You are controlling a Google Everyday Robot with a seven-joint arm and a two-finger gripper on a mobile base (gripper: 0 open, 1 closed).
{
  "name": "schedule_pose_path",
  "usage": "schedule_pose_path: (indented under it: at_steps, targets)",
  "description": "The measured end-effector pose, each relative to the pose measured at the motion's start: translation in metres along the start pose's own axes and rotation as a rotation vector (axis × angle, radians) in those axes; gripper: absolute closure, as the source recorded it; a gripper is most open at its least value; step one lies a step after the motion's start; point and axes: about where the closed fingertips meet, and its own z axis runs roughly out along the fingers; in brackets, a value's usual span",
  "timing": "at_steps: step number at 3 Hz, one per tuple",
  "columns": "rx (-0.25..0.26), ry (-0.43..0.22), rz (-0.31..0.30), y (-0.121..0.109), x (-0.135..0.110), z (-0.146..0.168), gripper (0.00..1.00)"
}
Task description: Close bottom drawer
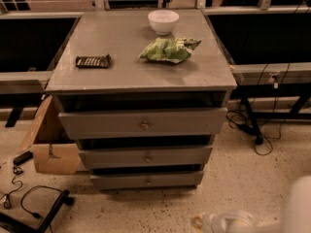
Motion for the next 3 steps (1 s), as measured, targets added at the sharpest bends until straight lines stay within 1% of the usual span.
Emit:
schedule_pose_path:
  at_steps: [1,2,3]
  targets:
    - [0.105,0.009,-0.011,-0.012,-0.006,-0.075,1.0]
    - [0.213,0.051,-0.122,-0.069,-0.03,-0.157,1.0]
    - [0.258,0.087,-0.234,-0.119,-0.058,-0.2,1.0]
